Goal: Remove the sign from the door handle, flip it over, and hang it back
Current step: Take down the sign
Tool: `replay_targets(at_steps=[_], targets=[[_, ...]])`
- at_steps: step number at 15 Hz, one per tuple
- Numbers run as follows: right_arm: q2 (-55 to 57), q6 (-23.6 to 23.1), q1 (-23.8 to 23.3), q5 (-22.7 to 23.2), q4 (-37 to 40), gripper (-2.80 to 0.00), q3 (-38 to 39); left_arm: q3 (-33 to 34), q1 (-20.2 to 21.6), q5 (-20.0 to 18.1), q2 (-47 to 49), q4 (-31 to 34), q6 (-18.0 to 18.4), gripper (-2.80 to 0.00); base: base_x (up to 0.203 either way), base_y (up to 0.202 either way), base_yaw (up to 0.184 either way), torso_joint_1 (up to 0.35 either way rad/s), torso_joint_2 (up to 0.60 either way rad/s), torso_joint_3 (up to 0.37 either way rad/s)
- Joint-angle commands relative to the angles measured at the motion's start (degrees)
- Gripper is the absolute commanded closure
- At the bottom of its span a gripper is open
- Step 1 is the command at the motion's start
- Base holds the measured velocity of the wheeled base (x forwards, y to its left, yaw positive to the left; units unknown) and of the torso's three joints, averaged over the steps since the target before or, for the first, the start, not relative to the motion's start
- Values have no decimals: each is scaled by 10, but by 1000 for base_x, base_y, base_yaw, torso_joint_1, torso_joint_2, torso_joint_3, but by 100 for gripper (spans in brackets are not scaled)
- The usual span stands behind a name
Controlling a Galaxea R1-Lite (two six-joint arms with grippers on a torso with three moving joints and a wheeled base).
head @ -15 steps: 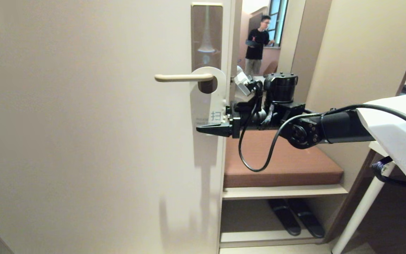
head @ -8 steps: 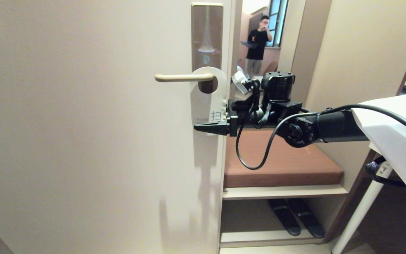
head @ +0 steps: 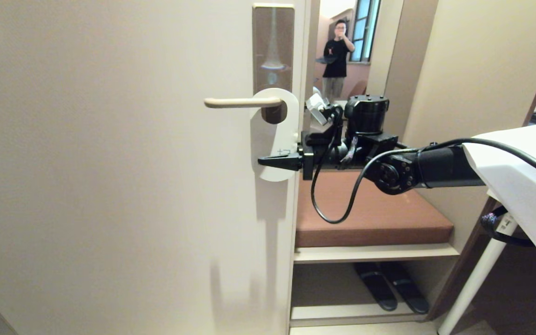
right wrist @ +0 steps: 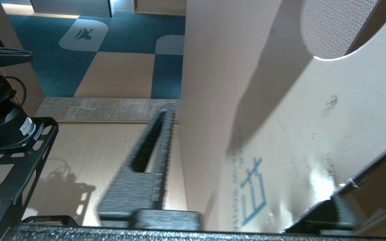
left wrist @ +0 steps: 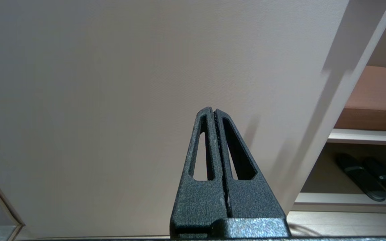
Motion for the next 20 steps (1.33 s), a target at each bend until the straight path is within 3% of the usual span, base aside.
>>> replay_targets(at_steps=[1, 10, 14, 20], targets=[[0, -1, 0, 2, -2, 0, 0, 0, 1, 0, 0, 0, 0, 0, 0, 0, 0, 0, 0, 0], [-5, -8, 1, -4, -2, 0, 6, 0, 0, 0, 0, 0, 0, 0, 0, 0, 0, 0, 0, 0], [-5, -11, 14, -69, -2, 0, 9, 0, 1, 0, 0, 0, 0, 0, 0, 0, 0, 0, 0, 0], [-18, -11, 38, -116, -3, 0, 26, 0, 1, 0, 0, 0, 0, 0, 0, 0, 0, 0, 0, 0]])
